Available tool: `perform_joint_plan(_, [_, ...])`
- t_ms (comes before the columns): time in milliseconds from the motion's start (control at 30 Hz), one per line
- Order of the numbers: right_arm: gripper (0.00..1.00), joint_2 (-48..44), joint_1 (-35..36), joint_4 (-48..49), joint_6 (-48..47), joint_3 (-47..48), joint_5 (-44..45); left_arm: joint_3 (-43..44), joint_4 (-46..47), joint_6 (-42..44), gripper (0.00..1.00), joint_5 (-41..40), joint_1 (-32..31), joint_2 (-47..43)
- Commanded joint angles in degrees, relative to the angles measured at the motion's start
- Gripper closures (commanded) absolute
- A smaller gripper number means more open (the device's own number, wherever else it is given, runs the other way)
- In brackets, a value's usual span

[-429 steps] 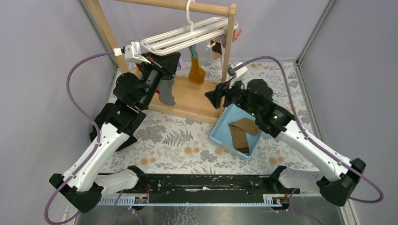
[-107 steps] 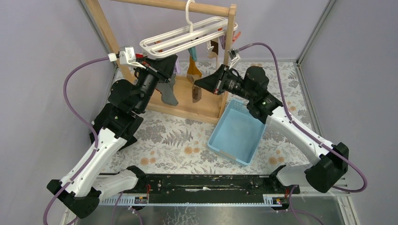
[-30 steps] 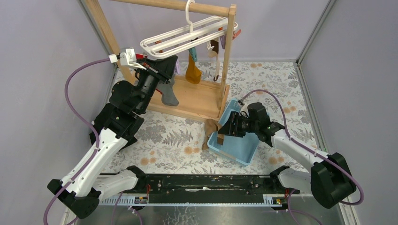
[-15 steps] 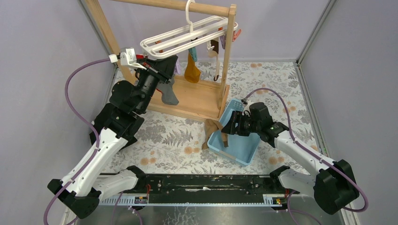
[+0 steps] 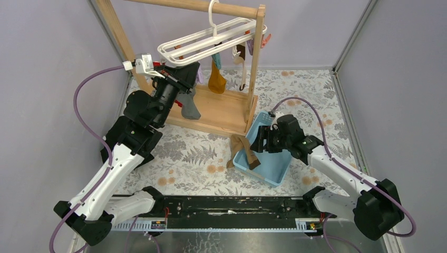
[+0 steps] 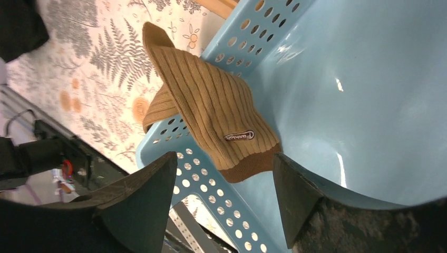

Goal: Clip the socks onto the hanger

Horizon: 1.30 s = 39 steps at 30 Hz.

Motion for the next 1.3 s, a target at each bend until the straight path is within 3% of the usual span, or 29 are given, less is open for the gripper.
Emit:
perform_joint_plan(0, [0.27,0.98,4.99,-6.26,-5.54,6.92,9.84,-1.05,-0.97,0.09,1.0,1.37,0.04,0.23])
perform_joint_plan(233, [0.25,5.18,16.01,-13.24,-2.12,12.53,27.13,-1.08,-0.93,-0.07,1.0,1.55,0.13,0.0])
perform_joint_plan(567, [0.25,15.67,27.5,-20.71,2.3,20.45,44.64,-1.35,-1.16,0.04,1.0,1.32,0.13,-0.72])
perform_joint_plan(833, [0.27,22.78,32.8,-24.91,7.26,23.25,50.35,-1.48,-1.28,0.17,1.0,0.98,0.21,-1.54])
perform_joint_plan(1267, [0.35,28.58,32.95,-22.36,9.2,18.67,48.85,-1.86,-1.1,-0.1,1.0,1.38,0.22,-1.94])
